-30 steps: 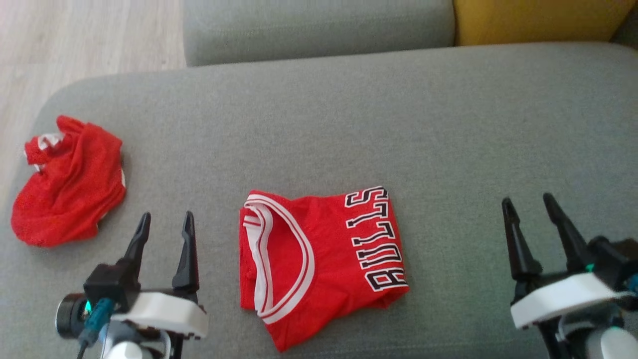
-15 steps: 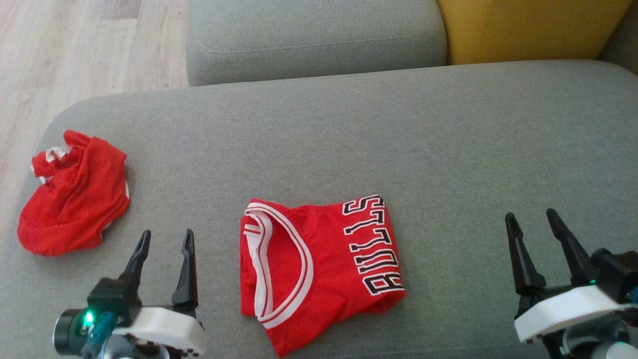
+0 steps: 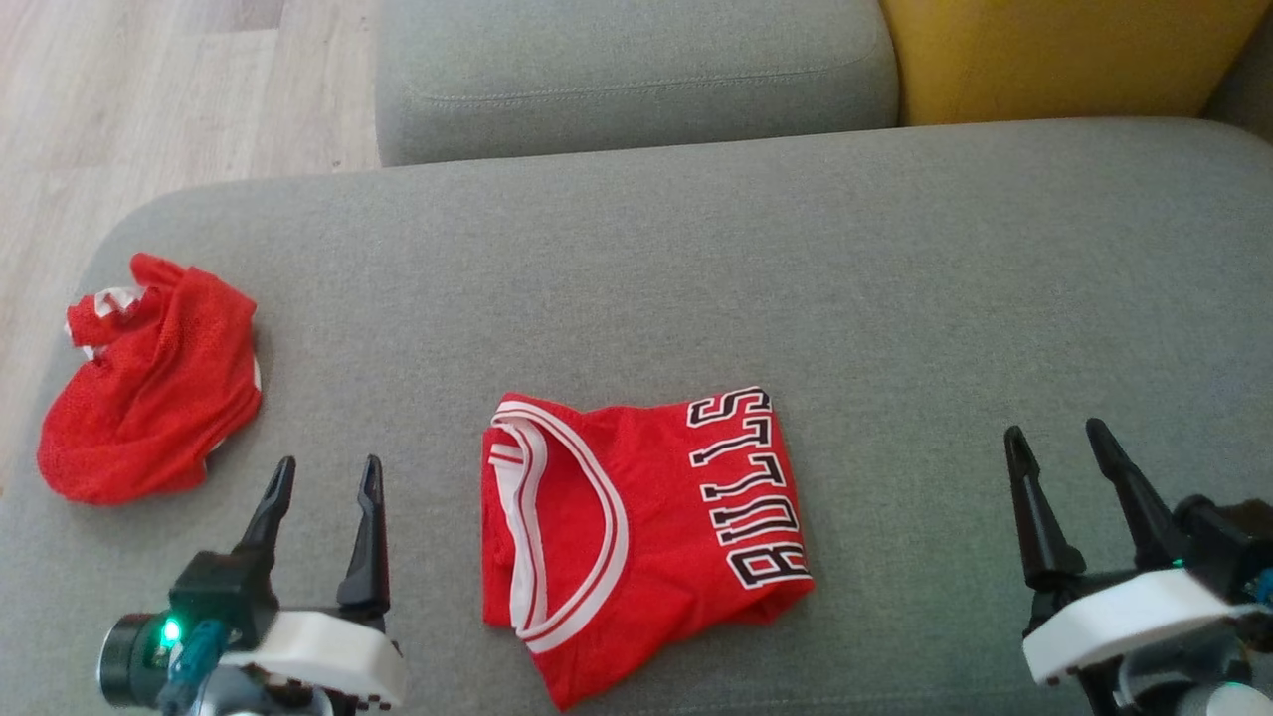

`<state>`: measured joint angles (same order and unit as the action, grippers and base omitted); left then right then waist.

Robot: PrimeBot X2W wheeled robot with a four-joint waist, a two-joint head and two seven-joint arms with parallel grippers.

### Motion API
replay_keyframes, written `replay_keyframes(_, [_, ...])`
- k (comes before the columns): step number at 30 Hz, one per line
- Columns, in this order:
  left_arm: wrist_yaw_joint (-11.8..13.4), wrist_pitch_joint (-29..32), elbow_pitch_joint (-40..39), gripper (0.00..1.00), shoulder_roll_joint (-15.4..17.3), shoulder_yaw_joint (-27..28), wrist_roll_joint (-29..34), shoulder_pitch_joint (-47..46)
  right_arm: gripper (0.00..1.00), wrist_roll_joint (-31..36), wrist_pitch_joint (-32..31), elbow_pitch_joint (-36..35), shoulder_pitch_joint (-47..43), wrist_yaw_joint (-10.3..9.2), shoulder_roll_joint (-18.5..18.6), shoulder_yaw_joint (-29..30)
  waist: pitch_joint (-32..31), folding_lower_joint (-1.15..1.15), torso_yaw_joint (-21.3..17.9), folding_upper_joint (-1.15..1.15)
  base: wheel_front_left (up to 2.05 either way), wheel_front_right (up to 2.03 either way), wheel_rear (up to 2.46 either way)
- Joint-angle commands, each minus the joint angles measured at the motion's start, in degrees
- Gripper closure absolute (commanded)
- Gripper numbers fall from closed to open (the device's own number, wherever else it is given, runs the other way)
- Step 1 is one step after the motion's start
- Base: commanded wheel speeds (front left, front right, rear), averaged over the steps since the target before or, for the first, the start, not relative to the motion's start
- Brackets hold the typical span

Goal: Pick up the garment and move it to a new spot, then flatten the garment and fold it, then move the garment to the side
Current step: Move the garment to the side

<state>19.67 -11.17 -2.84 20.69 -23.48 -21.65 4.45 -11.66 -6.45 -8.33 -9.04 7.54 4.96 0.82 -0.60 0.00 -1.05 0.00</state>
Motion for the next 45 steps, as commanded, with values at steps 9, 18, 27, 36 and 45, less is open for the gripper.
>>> replay_keyframes(9, [0.21, -0.71, -2.75, 0.0, 1.2, 1.65, 1.1, -4.9, 0.0, -0.32, -1.58, 0.4, 2.76, -0.05, 1.28, -2.05, 2.09, 0.0, 1.43, 0.0, 0.0, 0.0, 0.0])
replay_keyframes(18, [-1.53, -2.42, -2.12, 0.0, 0.11, 0.76, 2.55, -10.67, 0.0, -2.82, -1.07, 13.22, 10.31, -0.05, 1.47, -10.58, 8.28, 0.0, 5.79, 0.0, 0.0, 0.0, 0.0])
replay_keyframes(27, [-2.78, -3.54, -0.07, 0.0, -1.64, 0.73, 3.36, -13.9, 0.1, -5.58, -2.58, 28.08, 15.96, -0.05, 0.02, -15.7, 11.16, 0.0, 8.65, 0.0, 0.0, 0.0, 0.0])
replay_keyframes(36, [-3.16, -3.78, 0.5, 0.0, -2.2, 1.54, 4.03, -13.96, 1.0, -7.76, -2.04, 28.0, 18.48, -0.05, 1.41, -18.6, 11.87, 0.0, 7.05, 0.0, 0.0, 0.0, 0.0])
replay_keyframes(45, [-4.02, -3.82, -0.46, 0.0, -1.89, 1.78, 5.21, -14.59, 1.0, -7.02, -2.62, 23.18, 21.15, -0.05, 7.17, -19.08, 12.93, 0.0, -0.5, 0.0, 0.0, 0.0, 0.0])
